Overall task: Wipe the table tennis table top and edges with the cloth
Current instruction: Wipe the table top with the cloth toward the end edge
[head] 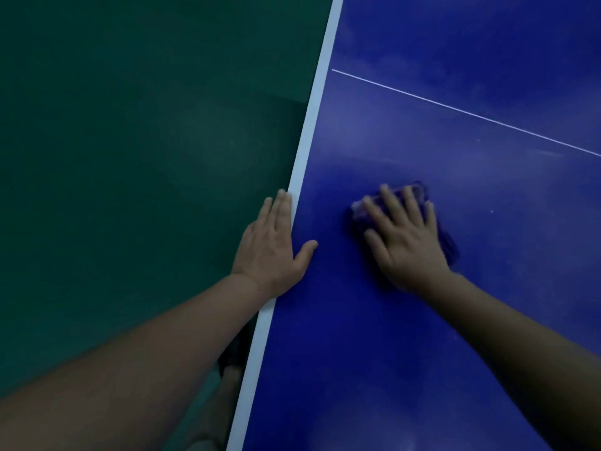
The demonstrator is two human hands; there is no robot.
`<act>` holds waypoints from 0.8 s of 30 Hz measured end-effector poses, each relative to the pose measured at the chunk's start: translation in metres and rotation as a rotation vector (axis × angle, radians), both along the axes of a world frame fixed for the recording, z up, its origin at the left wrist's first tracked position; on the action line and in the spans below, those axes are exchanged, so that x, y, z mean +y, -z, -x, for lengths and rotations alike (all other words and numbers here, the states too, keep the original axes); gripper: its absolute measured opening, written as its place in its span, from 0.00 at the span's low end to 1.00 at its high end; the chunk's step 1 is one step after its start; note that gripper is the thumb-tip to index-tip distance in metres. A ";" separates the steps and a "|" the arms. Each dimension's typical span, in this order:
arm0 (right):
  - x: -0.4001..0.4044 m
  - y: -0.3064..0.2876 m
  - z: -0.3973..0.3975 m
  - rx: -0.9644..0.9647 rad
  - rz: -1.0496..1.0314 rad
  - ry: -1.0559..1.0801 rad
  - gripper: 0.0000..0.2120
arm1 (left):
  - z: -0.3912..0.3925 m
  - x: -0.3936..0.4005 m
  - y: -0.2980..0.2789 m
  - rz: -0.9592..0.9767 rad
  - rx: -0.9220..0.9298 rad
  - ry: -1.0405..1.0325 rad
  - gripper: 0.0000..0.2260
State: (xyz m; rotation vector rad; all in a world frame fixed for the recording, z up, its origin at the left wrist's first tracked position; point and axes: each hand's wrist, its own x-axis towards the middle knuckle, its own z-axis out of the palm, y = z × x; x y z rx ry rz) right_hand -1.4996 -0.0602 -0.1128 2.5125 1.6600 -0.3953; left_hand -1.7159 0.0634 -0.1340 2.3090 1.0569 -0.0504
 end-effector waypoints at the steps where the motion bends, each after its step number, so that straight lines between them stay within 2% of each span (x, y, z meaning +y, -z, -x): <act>1: 0.025 0.001 -0.007 0.005 -0.013 0.161 0.28 | -0.003 0.002 0.000 0.001 -0.006 -0.007 0.39; 3: 0.089 0.006 -0.005 0.071 -0.037 0.446 0.29 | -0.011 0.007 0.000 -0.003 -0.023 -0.027 0.40; 4: 0.115 0.007 0.004 0.085 -0.045 0.483 0.29 | -0.014 0.009 0.001 -0.006 -0.029 -0.033 0.40; 6: 0.136 0.010 0.028 0.089 -0.077 0.330 0.29 | -0.018 0.013 0.003 0.003 -0.047 -0.032 0.41; 9: 0.081 0.009 0.040 0.051 -0.103 0.001 0.27 | -0.017 0.016 0.004 0.028 -0.043 0.050 0.50; 12: 0.021 0.005 0.001 0.014 -0.046 -0.058 0.28 | -0.017 0.022 0.004 -0.002 -0.017 0.073 0.49; 15: 0.038 0.002 -0.050 -0.005 -0.003 0.147 0.28 | -0.022 0.029 0.003 -0.012 -0.015 0.083 0.47; 17: 0.090 0.006 -0.059 0.040 -0.029 0.364 0.27 | -0.028 0.033 0.005 -0.017 -0.021 0.091 0.47; 19: 0.139 0.008 -0.043 0.065 -0.044 0.419 0.28 | -0.032 0.037 0.006 -0.023 -0.023 0.087 0.47; 21: 0.155 0.010 -0.017 0.073 -0.066 0.237 0.27 | -0.037 0.041 0.006 -0.028 -0.018 0.085 0.47; 24: 0.100 0.008 -0.003 0.053 -0.099 -0.082 0.27 | -0.043 0.047 0.006 -0.035 -0.008 0.098 0.47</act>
